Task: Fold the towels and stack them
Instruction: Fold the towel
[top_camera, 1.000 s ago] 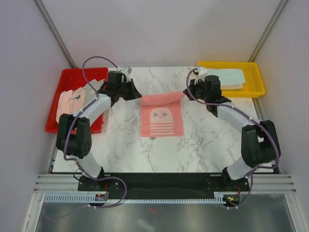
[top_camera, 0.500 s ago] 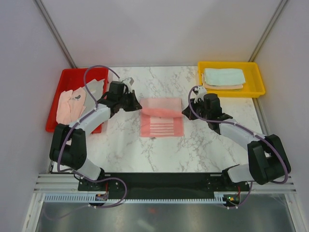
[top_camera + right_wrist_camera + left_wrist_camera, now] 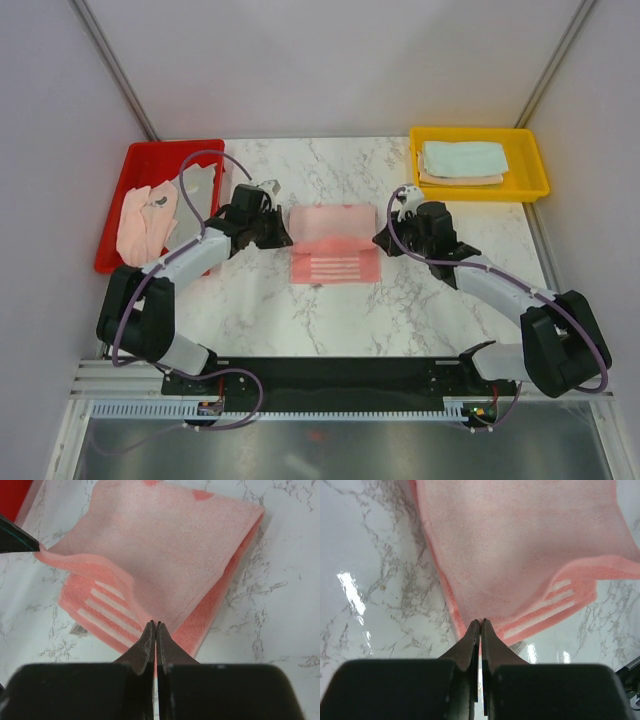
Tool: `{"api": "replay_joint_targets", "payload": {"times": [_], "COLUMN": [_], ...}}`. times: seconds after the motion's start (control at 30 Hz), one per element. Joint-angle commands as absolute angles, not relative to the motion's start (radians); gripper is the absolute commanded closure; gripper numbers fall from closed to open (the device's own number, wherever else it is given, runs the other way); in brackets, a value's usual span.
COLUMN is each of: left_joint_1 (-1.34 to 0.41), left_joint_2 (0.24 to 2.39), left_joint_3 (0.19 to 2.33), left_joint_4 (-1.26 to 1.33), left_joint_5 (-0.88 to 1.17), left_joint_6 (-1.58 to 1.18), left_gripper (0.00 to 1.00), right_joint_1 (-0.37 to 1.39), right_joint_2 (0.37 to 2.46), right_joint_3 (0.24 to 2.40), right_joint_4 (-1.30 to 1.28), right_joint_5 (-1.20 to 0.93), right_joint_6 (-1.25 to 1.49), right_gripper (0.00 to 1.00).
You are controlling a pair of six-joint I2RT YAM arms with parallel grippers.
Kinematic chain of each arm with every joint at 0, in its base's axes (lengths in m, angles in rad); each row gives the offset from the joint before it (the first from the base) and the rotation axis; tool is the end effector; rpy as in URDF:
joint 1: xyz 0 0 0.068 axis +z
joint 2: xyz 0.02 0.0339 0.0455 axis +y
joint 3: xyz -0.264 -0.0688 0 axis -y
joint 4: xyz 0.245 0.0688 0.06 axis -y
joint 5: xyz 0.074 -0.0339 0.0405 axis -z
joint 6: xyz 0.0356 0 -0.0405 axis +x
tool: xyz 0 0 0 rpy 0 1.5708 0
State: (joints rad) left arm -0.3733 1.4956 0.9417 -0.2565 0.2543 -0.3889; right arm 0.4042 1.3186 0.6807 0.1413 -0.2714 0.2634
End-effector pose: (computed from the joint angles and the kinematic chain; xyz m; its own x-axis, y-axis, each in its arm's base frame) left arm 0.2899 -0.1232 0.2203 -0.8193 -0.0732 -0.5686 0.2202 0.8756 -0.4300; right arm 0.2554 0.1196 0.2199 -0.5780 0.0256 -0.8156 -0.4610 0.8145 0.3522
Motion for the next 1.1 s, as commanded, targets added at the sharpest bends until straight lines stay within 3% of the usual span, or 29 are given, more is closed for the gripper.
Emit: {"api": "replay_joint_targets", "payload": {"times": [0.0, 1.07], "left_joint_1": [-0.399, -0.495], "left_joint_2": [1.437, 1.479], "left_joint_3": [0.897, 0.787], "left_joint_4": [-0.27, -0.268], "left_joint_5": [0.189, 0.115], "left_joint_6": [-0.429, -0.535], "left_gripper": [0.98, 0.98], "right_joint_1": [0.414, 0.422], "right_joint_2": [1.269, 1.305], "right_joint_3": [0.618, 0.445], "right_joint_4": [0.153, 0.275], "right_joint_5": [-0.23, -0.227], "right_joint_6": [0.294, 0.38], "right_gripper": [1.0, 1.0]}}
